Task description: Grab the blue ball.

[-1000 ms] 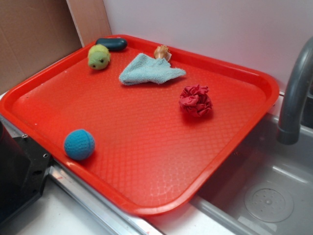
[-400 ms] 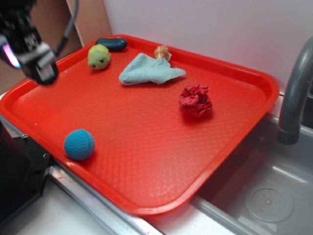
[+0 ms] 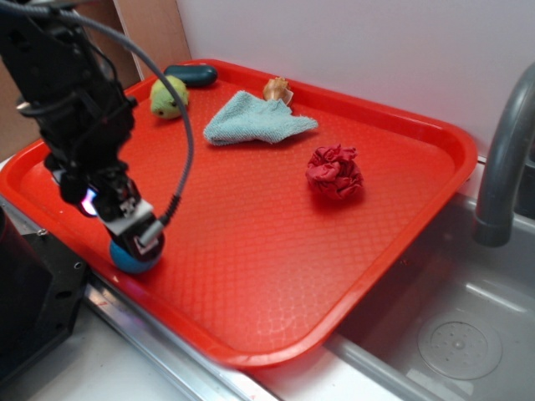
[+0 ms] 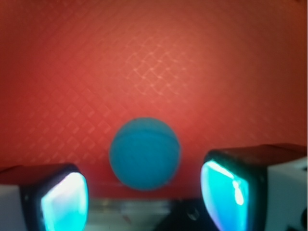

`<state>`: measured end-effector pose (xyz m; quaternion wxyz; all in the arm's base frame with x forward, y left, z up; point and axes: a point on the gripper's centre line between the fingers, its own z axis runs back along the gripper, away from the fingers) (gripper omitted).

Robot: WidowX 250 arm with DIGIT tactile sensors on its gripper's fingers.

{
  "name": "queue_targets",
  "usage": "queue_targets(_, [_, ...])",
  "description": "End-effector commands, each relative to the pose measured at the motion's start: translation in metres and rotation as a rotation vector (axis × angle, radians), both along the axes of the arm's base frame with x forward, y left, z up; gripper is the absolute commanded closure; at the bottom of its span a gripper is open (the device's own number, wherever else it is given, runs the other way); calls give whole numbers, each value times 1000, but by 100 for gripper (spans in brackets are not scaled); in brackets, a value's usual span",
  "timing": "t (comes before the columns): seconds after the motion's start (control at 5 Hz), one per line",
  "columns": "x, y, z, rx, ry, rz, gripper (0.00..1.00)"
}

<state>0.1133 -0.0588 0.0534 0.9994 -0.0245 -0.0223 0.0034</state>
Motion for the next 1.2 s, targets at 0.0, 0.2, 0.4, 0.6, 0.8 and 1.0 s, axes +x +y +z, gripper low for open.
queue_targets(0.0, [12, -3, -21, 71, 56, -39, 0])
queue_targets(0.2, [10, 0, -21, 79, 74, -29, 71])
queue_targets(0.4, [-1, -1, -6, 55, 67, -23, 100])
queue_targets(0.6, [-12, -1, 7, 60, 54, 2, 100])
queue_targets(0.8, [-21, 26, 57, 41, 19, 90, 100])
queue_targets(1.0, [-25, 58, 106, 16, -33, 165, 100])
